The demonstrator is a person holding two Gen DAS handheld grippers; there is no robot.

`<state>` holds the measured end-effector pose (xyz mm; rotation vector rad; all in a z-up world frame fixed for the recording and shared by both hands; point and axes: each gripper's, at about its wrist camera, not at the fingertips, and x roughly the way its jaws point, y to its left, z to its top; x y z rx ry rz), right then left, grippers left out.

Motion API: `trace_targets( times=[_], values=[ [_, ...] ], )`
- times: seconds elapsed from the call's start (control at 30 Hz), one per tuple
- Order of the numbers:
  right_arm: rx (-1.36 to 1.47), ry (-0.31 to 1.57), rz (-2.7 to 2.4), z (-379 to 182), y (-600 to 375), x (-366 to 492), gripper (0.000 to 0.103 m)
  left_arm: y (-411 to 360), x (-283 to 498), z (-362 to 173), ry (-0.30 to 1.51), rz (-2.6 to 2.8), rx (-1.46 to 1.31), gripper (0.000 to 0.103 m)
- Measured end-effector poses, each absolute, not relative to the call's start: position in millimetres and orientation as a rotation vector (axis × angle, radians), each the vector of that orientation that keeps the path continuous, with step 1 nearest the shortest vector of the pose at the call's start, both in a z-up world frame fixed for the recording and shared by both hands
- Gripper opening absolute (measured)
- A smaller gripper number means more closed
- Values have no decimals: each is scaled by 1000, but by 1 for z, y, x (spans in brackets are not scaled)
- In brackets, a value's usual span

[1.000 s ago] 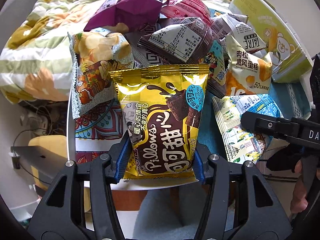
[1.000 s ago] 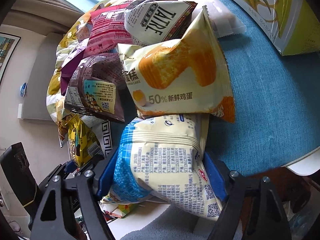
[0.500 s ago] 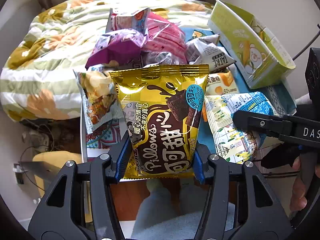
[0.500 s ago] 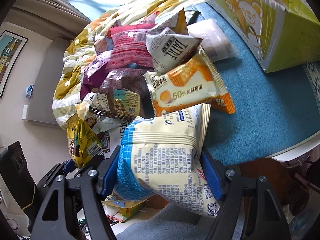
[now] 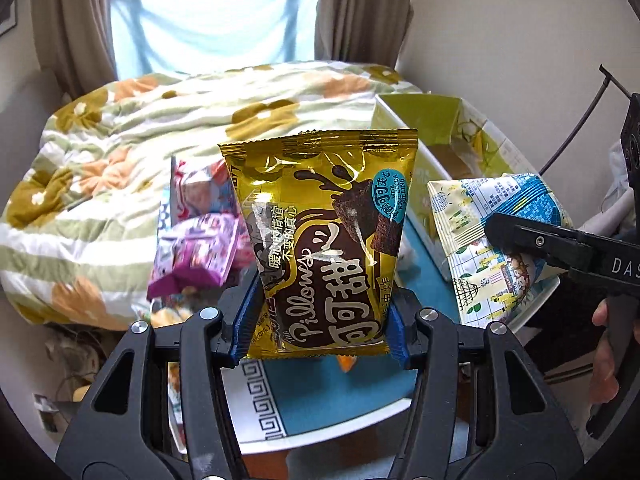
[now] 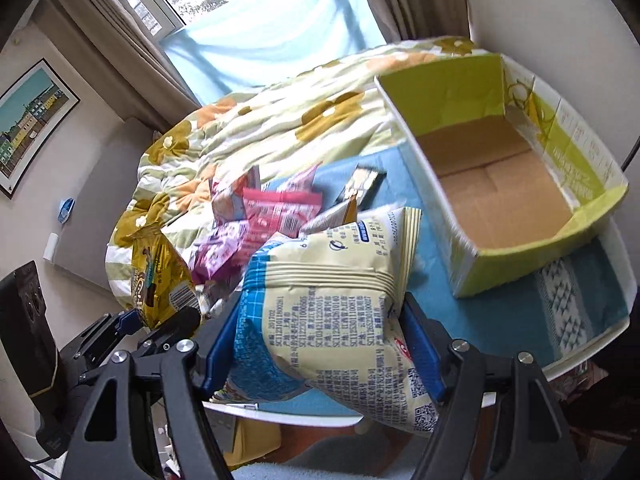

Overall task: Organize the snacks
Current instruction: 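Carry both bags over the cardboard box and open both tools to drop them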

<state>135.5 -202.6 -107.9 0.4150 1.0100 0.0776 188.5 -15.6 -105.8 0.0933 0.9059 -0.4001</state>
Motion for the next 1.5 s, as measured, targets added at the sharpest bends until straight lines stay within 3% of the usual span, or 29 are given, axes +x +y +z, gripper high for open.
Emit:
trace_targets(
  times=[0.4, 0.73, 1.0, 1.03, 1.1, 1.13, 1.17, 1.5],
  values=[
    [289, 896, 63, -72, -352, 211, 70, -191, 286, -78, 883, -417, 45, 50],
    [76, 933, -14, -91, -444, 271, 70, -305, 364, -128, 1045, -347, 47, 50],
    [96, 984, 14, -123, -473, 295, 70, -335, 406, -183, 1149, -313, 89, 50],
    [99, 991, 12, -127, -475, 297, 70, -334, 407, -188, 1151, -329, 77, 54],
    [103, 1008, 8, -134, -477, 300, 70, -334, 409, -191, 1151, -336, 74, 75],
    [103, 1014, 5, -137, -478, 301, 70, -333, 410, -191, 1140, -327, 79, 94],
    [101, 1018, 2, -138, -478, 301, 70, -331, 409, -188, 1121, -319, 81, 100],
    [107, 995, 32, -129, -474, 307, 70, -287, 376, -159, 1111, -323, 14, 100]
  ],
)
